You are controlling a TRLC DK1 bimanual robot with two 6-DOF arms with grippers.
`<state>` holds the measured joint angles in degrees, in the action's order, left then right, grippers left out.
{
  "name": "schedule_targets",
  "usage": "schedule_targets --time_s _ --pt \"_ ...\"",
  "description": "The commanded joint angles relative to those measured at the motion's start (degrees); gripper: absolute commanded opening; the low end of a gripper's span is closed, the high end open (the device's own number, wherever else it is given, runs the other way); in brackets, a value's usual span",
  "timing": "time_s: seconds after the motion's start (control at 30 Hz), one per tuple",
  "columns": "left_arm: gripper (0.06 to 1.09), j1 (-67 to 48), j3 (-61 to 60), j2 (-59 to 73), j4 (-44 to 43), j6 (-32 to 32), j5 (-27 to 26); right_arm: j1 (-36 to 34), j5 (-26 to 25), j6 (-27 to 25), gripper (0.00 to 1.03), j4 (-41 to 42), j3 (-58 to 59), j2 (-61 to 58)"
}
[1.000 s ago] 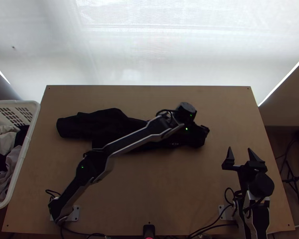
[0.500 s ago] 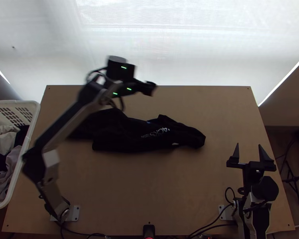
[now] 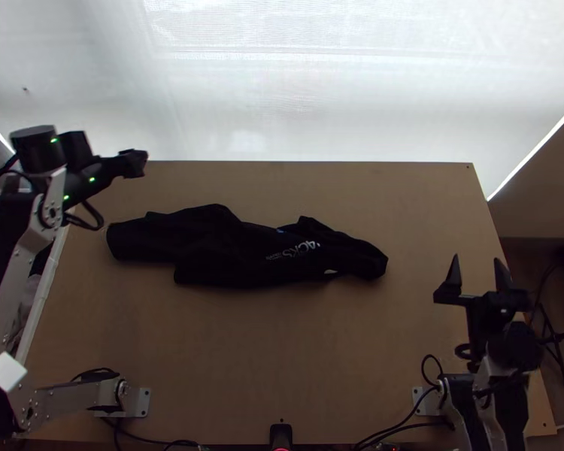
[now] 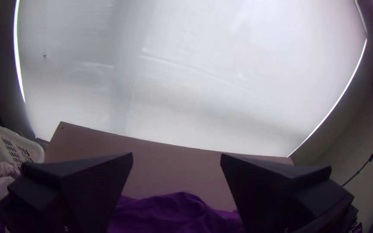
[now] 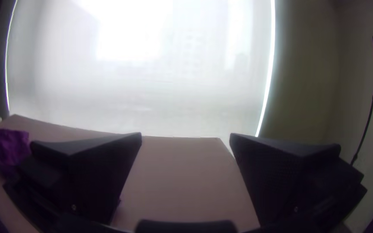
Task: Fold the t-shirt
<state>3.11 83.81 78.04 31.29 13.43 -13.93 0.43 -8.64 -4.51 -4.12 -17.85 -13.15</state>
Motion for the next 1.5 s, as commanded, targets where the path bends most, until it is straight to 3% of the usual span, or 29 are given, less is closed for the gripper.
schedule_targets --time_s 0.0,0.13,0.2,0.27,0.4,0.6,0.67,0.73,0.8,0.97,1.07,1.2,1.47 --pt "1.04 8.7 -9.5 -7.0 -0.4 -0.1 -3.1 5.6 -1.2 14.0 0.94 -13.0 -25.2 -29.5" --pt "1.04 10.4 -13.5 -8.3 -1.0 -0.2 -3.3 17.0 -2.1 22.5 0.98 -27.0 -43.7 -46.4" --pt "1.04 11.1 -15.2 -8.9 -1.7 -0.2 -3.3 23.6 -2.1 22.6 0.98 -37.6 -55.5 -56.5" --pt "1.04 11.7 -16.4 -9.2 -2.6 -0.2 -3.4 27.9 -0.3 16.6 0.98 -44.2 -63.5 -63.7" --pt "1.04 12.2 -17.8 -9.7 -3.3 -0.4 -3.4 39.8 0.1 8.9 0.98 -44.8 -71.5 -73.4" --pt "1.04 12.9 -20.7 -10.9 -5.7 -0.7 -3.8 55.4 0.0 -3.1 0.98 -44.7 -71.6 -82.0" --pt "1.04 13.1 -21.4 -11.0 -6.7 -0.6 -3.9 58.2 0.9 -4.6 0.98 -44.6 -72.5 -84.1" --pt "1.04 13.8 -22.2 -11.0 -7.6 -0.5 -4.4 59.4 5.3 -6.9 0.98 -45.3 -74.2 -86.3" --pt "1.04 14.3 -23.2 -11.2 -9.3 -0.3 -4.6 60.0 5.2 -12.4 0.98 -49.8 -77.3 -89.9" --pt "1.04 15.1 -24.7 -11.1 -11.8 -0.1 -5.0 59.3 7.5 -13.2 0.98 -49.6 -80.6 -91.6" --pt "1.04 15.3 -25.6 -11.1 -13.3 0.7 -5.0 59.4 8.6 -17.4 0.98 -48.4 -81.5 -95.0" --pt "1.04 15.6 -26.3 -10.9 -14.9 1.0 -5.2 58.2 15.0 -17.7 0.98 -48.4 -82.9 -98.2" --pt "1.04 16.5 -27.5 -10.5 -16.5 0.9 -5.2 56.2 18.8 -18.7 0.98 -44.0 -86.8 -105.2"
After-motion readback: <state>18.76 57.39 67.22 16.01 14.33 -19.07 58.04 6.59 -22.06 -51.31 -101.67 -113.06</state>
